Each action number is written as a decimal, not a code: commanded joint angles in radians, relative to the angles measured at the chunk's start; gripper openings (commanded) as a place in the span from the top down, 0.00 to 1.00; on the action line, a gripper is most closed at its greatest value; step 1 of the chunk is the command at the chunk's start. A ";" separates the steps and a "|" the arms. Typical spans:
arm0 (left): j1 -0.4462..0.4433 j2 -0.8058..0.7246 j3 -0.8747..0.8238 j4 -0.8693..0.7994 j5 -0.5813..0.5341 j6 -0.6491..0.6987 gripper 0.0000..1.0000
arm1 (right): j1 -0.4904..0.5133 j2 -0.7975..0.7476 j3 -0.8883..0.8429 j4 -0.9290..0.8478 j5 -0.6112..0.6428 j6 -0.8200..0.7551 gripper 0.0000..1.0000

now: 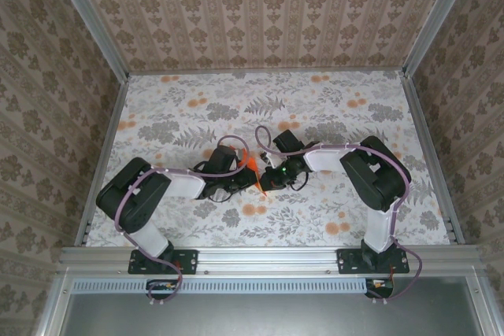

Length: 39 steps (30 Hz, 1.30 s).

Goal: Fold a paper plane with a square sheet of paper (pick it up from the middle)
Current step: Fold the wing for the fifth time at the center of the table.

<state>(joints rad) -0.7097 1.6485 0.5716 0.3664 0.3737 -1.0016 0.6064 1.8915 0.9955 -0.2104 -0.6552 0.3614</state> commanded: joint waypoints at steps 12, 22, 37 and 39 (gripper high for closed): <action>0.023 0.045 0.012 -0.128 -0.061 -0.014 0.89 | 0.006 -0.209 -0.082 -0.056 0.033 0.029 0.77; 0.024 0.051 0.017 -0.136 -0.055 -0.015 0.92 | 0.051 -0.108 -0.004 -0.003 0.043 0.096 0.92; 0.030 0.054 0.030 -0.245 -0.097 -0.029 0.95 | 0.046 -0.019 -0.029 -0.060 0.113 0.084 0.97; 0.035 0.056 0.028 -0.256 -0.102 -0.031 0.96 | 0.040 -0.030 -0.057 -0.056 0.102 0.084 0.97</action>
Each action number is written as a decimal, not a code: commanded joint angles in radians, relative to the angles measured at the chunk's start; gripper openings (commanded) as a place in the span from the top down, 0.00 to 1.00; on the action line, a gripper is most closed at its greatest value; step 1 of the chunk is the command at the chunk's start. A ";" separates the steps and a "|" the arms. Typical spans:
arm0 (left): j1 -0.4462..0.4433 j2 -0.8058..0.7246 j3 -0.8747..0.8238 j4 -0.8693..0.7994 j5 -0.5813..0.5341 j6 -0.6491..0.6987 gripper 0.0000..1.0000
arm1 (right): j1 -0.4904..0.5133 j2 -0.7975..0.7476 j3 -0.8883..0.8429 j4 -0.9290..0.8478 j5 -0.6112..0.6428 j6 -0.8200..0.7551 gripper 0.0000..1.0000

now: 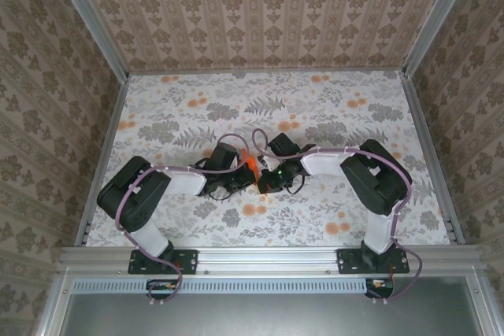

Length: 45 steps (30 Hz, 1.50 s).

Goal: Fold a paper plane with a square sheet of paper (pick it up from the middle)
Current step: Fold the wing for the fifth time at the center of the table.

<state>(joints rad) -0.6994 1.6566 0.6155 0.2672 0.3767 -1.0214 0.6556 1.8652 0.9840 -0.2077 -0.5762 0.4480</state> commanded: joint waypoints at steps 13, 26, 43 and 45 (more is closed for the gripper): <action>0.021 0.041 -0.016 -0.097 -0.062 -0.003 0.96 | -0.022 -0.136 -0.052 0.056 0.014 0.059 0.97; 0.018 0.023 0.000 -0.055 -0.027 0.002 0.96 | -0.022 0.027 -0.009 -0.005 0.069 0.036 0.99; 0.100 -0.066 0.141 -0.164 -0.003 0.213 0.82 | -0.022 0.059 -0.025 -0.068 0.137 0.009 1.00; 0.100 -0.049 0.152 -0.162 -0.004 0.212 0.81 | -0.023 0.061 -0.023 -0.067 0.138 0.010 1.00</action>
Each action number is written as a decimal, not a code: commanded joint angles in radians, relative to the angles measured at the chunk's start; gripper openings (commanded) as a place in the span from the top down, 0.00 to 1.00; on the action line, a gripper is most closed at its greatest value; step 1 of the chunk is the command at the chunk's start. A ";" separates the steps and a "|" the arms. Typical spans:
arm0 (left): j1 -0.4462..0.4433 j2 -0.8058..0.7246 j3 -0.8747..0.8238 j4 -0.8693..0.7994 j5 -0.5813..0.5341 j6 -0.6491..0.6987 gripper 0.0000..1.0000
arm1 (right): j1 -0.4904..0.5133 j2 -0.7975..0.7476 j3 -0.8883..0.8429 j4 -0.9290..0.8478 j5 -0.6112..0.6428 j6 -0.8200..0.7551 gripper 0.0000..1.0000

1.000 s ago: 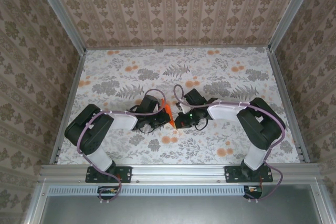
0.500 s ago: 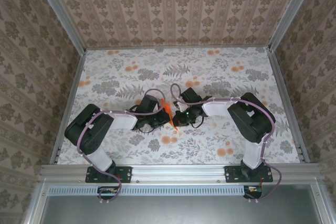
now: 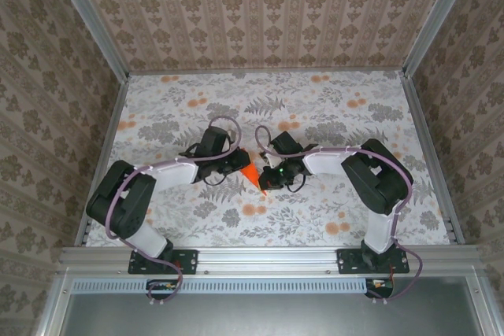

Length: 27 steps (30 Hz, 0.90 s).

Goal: Fold a paper plane with a square sheet of paper (pick it up from the middle)
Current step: Fold the wing for the fifth time at the center of the table.

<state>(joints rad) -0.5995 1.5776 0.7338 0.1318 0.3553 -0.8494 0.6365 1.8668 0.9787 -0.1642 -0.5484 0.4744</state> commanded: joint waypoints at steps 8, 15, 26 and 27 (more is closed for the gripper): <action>-0.009 0.071 0.073 -0.027 0.034 0.045 0.79 | -0.004 0.073 -0.012 -0.120 0.117 -0.017 1.00; -0.010 0.103 0.093 -0.109 -0.044 0.023 0.81 | -0.003 0.085 -0.004 -0.131 0.123 -0.020 1.00; 0.004 0.127 0.073 -0.143 -0.093 -0.029 0.85 | -0.004 0.089 -0.001 -0.143 0.135 -0.023 1.00; 0.006 0.126 0.070 -0.145 -0.096 -0.031 0.86 | -0.005 0.090 -0.001 -0.144 0.135 -0.023 1.00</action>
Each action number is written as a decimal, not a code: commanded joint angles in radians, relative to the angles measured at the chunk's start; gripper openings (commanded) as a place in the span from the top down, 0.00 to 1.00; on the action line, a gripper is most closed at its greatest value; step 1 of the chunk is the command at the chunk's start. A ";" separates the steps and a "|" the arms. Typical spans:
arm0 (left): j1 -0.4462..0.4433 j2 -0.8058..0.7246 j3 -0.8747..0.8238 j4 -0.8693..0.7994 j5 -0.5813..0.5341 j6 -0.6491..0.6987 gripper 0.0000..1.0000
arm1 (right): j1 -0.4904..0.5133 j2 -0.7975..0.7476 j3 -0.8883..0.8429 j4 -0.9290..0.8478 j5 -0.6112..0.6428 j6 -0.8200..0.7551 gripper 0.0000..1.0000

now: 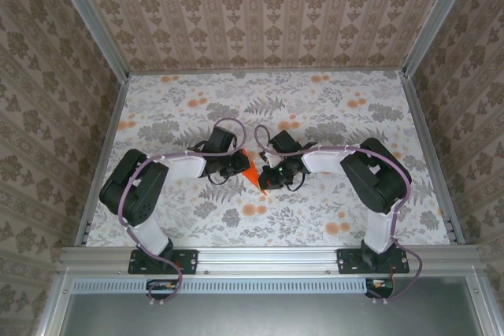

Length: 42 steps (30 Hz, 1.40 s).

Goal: Fold a paper plane with a square sheet of paper (pick it up from the middle)
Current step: Fold the wing for the fifth time at the center of the table.

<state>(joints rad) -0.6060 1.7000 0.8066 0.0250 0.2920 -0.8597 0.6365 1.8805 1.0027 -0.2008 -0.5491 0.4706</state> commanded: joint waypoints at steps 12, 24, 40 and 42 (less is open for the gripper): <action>0.023 0.025 -0.042 -0.017 -0.043 -0.033 0.87 | -0.006 0.060 -0.026 -0.099 0.114 -0.015 0.99; 0.026 0.038 -0.107 0.057 -0.024 -0.044 0.90 | 0.009 -0.011 0.106 -0.044 0.023 0.050 1.00; 0.066 -0.008 -0.099 0.074 0.037 0.086 0.86 | 0.005 0.159 0.199 -0.147 0.176 -0.009 1.00; 0.088 -0.009 -0.089 0.080 0.062 0.127 0.85 | 0.005 0.164 0.186 -0.166 0.189 -0.026 1.00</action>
<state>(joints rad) -0.5533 1.7004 0.7261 0.1604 0.3450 -0.8268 0.6422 2.0083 1.2133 -0.2508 -0.4770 0.4866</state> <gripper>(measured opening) 0.149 0.051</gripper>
